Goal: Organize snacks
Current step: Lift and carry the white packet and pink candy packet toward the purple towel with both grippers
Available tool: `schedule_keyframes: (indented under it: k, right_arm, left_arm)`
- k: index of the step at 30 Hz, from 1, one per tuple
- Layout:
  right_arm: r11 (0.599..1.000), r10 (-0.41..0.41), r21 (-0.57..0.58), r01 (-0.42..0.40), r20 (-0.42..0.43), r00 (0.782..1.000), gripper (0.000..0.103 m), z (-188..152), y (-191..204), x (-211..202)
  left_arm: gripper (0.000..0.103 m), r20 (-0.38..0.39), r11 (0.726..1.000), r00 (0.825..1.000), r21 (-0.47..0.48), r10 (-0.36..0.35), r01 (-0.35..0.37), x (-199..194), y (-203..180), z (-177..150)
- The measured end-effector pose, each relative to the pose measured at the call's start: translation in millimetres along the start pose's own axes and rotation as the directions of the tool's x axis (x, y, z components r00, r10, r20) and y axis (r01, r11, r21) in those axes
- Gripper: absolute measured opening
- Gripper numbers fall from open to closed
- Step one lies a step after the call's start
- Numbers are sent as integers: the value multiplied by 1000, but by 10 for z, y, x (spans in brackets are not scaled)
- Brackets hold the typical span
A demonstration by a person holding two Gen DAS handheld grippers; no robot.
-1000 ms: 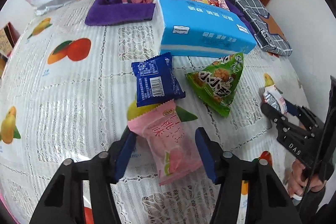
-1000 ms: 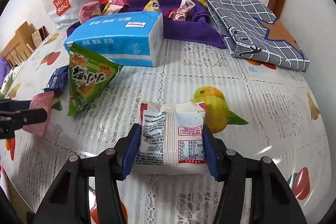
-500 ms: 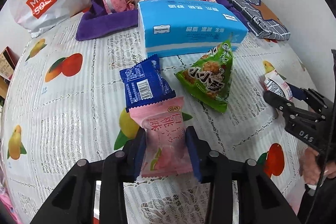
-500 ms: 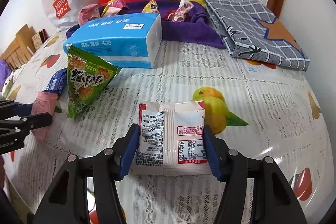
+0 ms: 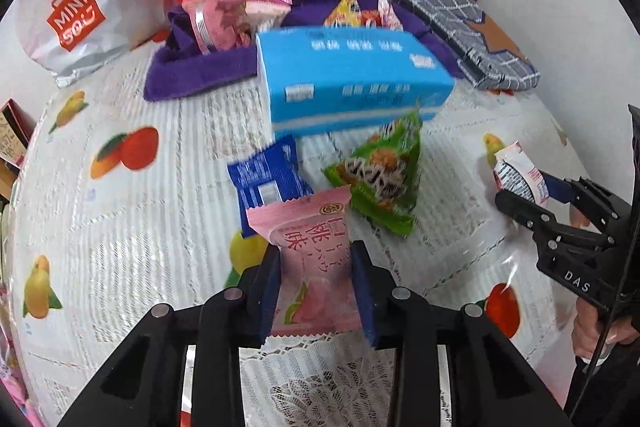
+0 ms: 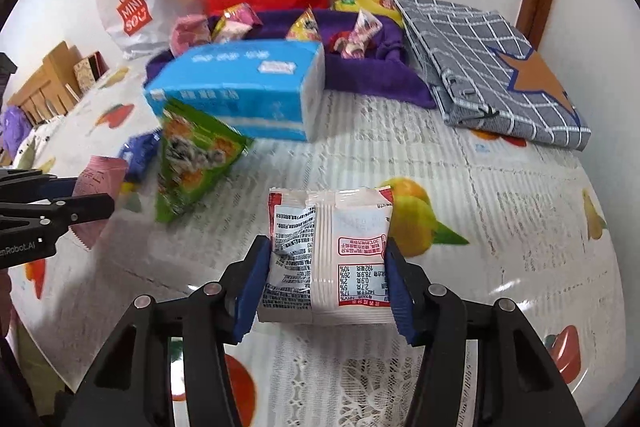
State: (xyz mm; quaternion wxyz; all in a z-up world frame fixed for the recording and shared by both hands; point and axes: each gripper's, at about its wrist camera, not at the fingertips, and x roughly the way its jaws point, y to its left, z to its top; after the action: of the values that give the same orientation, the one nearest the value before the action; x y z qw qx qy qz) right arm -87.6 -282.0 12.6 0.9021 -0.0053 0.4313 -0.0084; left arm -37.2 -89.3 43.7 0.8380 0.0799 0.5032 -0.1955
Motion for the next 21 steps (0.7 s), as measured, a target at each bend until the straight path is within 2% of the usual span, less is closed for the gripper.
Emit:
schedule_keyframes:
  k: [3,10,17,21]
  right_arm:
    - [1000,4,4,-4,9,1000,55,89,25,-79]
    - [1000,22,13,-23,56,998,55,423,44,-310]
    - [999,29,19,-31,119,992,55,831,43,-500]
    - [1000,17,8,-18,127,992,55,1027,44,-538]
  left_arm:
    - [32,20,1000,1000,-9,5,-5,-113,36,78]
    - [32,52,998,998,-57,-38,40,-312,143,335]
    - [32,93,997,995,-65,-37,43,-493,160,663]
    - [32,124,997,992,-64,-35,44,-601,141,863]
